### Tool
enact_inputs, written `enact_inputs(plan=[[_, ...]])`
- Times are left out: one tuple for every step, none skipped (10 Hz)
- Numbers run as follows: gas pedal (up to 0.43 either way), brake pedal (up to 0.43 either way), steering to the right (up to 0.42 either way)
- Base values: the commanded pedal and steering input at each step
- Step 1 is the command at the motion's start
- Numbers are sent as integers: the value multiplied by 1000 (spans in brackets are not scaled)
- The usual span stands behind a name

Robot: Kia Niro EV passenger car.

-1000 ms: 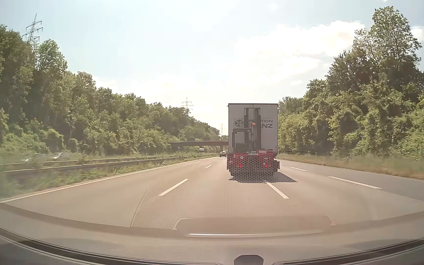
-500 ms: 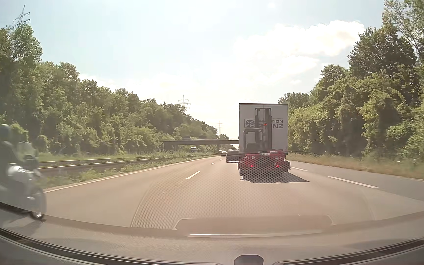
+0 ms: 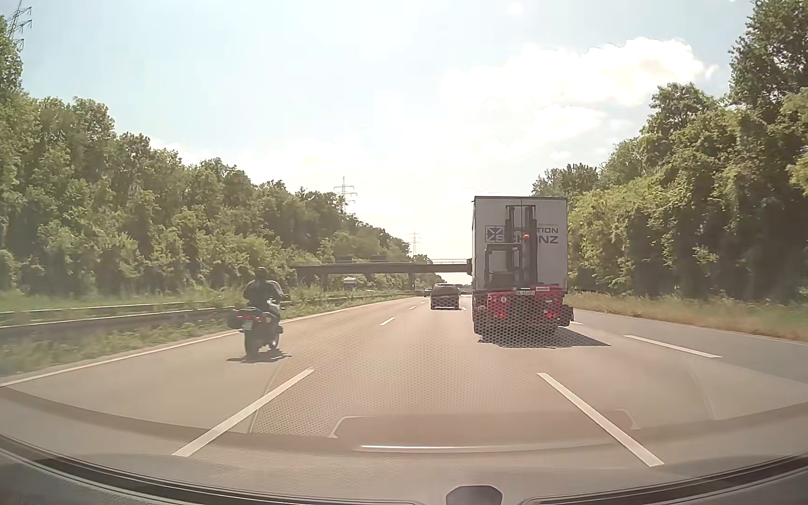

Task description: Follow the waypoints while adhering to traffic rules and regulations

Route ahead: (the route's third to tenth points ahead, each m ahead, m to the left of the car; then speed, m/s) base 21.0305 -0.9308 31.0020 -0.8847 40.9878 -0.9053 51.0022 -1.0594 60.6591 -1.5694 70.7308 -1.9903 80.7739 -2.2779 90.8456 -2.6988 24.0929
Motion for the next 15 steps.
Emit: enact_inputs(plan=[[350, 30, 5], [350, 30, 4], [350, 30, 5], [350, 30, 4], [350, 30, 4], [350, 30, 4], [350, 30, 4], [350, 30, 4], [350, 30, 5], [350, 30, 4], [350, 30, 5], [350, 30, 4], [350, 30, 4], [350, 30, 4], [350, 30, 4]])
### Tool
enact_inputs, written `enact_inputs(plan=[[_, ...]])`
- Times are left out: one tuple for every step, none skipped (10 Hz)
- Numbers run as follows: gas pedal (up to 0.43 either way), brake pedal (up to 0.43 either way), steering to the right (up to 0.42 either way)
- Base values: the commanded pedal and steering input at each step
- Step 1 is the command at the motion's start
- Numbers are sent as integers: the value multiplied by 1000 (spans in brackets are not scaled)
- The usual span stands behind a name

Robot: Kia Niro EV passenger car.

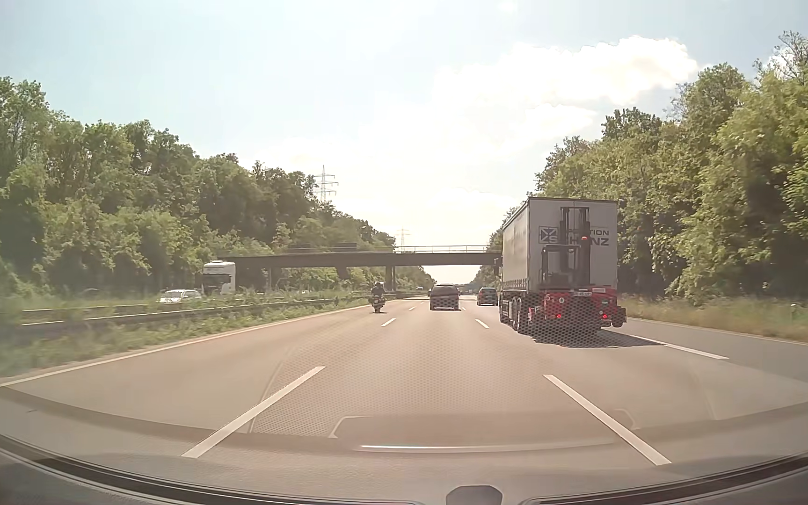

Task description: Follow the waypoints while adhering to traffic rules and regulations

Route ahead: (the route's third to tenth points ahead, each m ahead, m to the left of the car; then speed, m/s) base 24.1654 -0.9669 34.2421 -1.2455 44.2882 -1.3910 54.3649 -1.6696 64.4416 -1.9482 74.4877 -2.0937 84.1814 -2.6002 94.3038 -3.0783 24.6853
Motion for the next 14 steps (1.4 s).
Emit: enact_inputs(plan=[[350, 30, 4], [350, 30, 4], [350, 30, 4], [350, 30, 4], [350, 30, 4], [350, 30, 4], [350, 30, 4], [350, 30, 4], [350, 30, 4], [350, 30, 4], [350, 30, 4], [350, 30, 4], [350, 30, 4], [350, 30, 4]])
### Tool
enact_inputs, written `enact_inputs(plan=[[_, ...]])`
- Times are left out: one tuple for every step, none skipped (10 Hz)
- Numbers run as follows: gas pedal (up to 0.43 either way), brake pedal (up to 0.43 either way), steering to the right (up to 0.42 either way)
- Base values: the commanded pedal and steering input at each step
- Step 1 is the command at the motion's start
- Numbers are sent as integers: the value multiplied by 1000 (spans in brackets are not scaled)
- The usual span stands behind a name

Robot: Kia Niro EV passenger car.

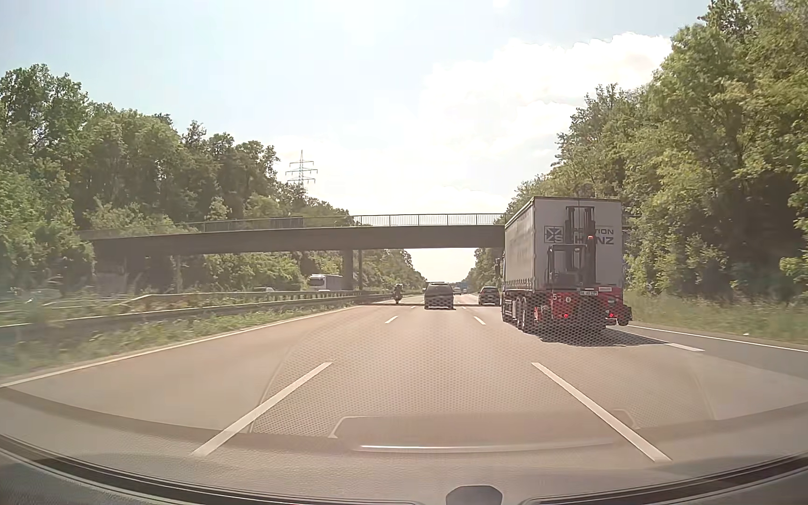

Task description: Follow the waypoints while adhering to traffic rules and regulations

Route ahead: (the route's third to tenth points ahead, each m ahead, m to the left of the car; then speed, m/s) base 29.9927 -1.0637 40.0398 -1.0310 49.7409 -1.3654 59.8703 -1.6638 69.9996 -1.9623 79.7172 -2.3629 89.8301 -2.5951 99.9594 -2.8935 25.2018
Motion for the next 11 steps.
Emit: enact_inputs(plan=[[350, 30, 4], [350, 30, 4], [350, 30, 4], [350, 30, 4], [350, 30, 4], [350, 30, 4], [350, 30, 4], [350, 30, 4], [350, 30, 4], [350, 30, 4], [350, 30, 4]])
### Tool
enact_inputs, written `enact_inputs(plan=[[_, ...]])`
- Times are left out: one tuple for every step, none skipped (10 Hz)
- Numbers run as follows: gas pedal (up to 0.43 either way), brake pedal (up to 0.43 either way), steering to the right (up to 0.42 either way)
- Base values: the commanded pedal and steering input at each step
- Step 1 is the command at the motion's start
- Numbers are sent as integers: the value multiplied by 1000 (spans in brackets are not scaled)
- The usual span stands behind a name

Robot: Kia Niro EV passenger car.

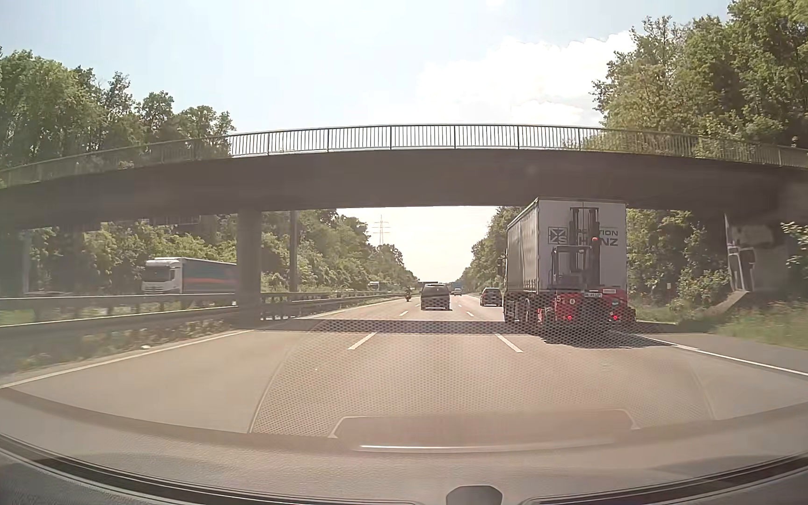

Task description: Follow the waypoints while adhering to traffic rules and regulations

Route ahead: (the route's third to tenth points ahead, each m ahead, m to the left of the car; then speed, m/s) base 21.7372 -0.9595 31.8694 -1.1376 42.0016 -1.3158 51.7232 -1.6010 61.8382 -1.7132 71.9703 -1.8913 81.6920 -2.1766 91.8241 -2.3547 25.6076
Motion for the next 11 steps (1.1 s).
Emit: enact_inputs(plan=[[350, 30, 4], [350, 30, 4], [350, 30, 4], [350, 30, 4], [350, 30, 4], [350, 30, 4], [350, 30, 4], [350, 30, 4], [350, 30, 4], [350, 24, 4], [350, 30, 4]])
